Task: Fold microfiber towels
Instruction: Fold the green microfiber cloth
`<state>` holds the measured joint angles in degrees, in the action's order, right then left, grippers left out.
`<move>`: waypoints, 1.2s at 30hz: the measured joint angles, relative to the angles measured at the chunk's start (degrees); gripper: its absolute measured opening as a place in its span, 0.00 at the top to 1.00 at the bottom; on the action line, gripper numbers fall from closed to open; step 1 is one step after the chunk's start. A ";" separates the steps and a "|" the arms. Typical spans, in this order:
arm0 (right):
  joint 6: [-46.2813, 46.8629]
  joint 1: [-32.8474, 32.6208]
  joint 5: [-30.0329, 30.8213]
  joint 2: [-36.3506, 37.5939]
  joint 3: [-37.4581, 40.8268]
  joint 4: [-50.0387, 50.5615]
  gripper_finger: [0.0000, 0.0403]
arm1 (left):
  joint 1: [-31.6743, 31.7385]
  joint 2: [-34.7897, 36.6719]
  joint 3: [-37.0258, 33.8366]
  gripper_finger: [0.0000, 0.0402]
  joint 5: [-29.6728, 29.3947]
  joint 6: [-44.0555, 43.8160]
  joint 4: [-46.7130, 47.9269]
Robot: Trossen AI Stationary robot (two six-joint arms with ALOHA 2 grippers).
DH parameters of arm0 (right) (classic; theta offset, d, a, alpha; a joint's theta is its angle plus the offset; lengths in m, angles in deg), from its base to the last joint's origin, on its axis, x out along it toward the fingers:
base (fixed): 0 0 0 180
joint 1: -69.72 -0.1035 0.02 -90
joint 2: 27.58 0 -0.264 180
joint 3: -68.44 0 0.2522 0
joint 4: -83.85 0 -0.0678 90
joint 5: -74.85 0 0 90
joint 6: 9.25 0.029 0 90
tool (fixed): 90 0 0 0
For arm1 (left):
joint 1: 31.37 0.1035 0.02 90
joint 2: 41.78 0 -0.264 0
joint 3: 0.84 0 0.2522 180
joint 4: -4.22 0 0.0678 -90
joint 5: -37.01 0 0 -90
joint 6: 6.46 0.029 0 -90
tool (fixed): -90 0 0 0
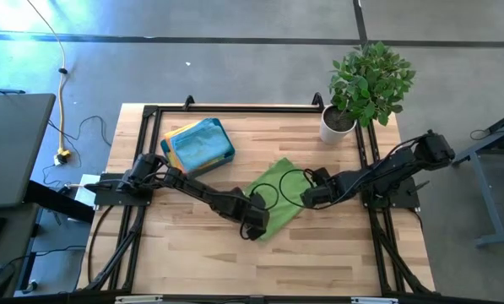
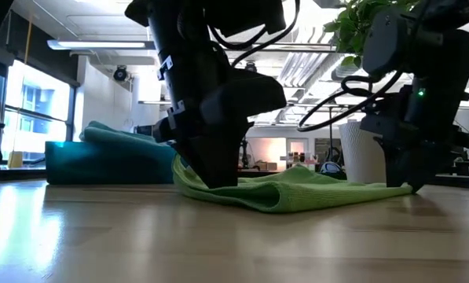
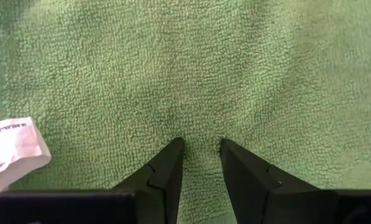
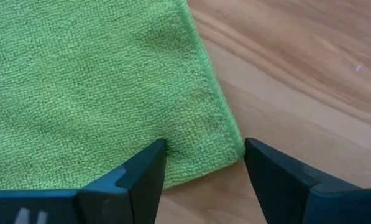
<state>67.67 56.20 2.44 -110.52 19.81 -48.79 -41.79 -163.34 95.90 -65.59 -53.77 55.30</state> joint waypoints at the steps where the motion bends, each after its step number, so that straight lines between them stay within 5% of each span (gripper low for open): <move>1: -0.02 0.00 -0.09 0.00 0.02 -0.38 0.48 | 0.00 -0.02 0.00 0.75 0.00 -0.61 -0.02; 10: 0.67 0.00 -0.10 -0.68 0.15 -2.97 0.52 | -0.09 -0.11 -0.04 0.75 -0.83 -3.24 -1.51; 25: 0.44 -0.15 -0.42 -0.76 0.02 -4.16 0.98 | 0.00 0.15 1.80 0.75 -2.21 -3.72 0.29; 36: -0.45 -0.16 -0.54 -0.19 -0.33 -2.50 1.00 | -0.72 0.55 12.45 0.75 -1.52 -1.79 10.44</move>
<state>67.21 56.04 1.91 -110.71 19.48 -51.28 -42.51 -162.79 108.34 -67.11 -55.56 65.74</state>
